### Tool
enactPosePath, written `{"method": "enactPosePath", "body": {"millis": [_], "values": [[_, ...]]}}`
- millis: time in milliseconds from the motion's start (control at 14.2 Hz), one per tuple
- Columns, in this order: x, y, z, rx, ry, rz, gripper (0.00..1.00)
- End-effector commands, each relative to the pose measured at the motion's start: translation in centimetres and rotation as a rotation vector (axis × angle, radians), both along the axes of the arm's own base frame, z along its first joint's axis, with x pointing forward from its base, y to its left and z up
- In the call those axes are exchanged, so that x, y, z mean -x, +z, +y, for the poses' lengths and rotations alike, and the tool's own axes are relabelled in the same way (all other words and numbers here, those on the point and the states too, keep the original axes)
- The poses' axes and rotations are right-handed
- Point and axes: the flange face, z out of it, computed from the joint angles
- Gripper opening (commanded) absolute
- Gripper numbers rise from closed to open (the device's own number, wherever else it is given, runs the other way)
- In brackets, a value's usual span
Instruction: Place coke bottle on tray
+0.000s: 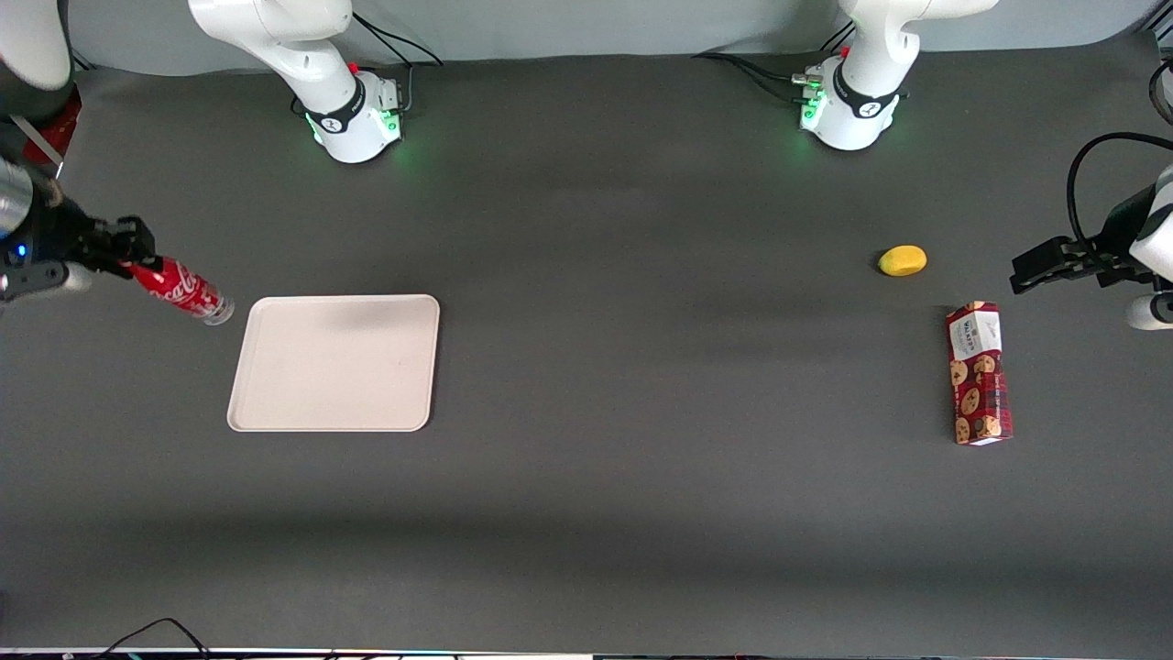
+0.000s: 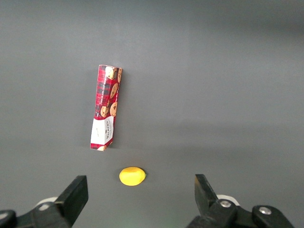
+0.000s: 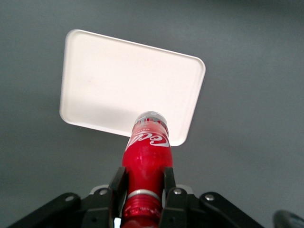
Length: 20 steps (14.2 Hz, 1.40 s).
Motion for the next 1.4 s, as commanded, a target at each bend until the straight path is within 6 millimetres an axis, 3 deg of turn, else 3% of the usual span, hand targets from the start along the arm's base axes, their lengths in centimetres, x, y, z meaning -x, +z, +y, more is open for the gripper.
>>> {"method": "enactPosePath", "body": {"millis": [0,70,140,351,561,1053,1333], "values": [[-3.1,-3.1,-1.3,0.045,0.032,0.029,0.0],[-4.5,-6.5,-1.4,0.056,0.046,0.058,0.0],[-4.9,-8.6,-1.4,0.055,0.047,0.08,0.0],[-5.5,-13.4,-2.1,0.058,0.065,0.059,0.0],[-4.6,-17.8,-3.4,0.062,0.056,0.016,0.0],[-3.8,-22.1,-4.8,0.051,0.03,0.022,0.0],[-3.6,-23.1,-4.7,0.039,0.021,0.018,0.0]]}}
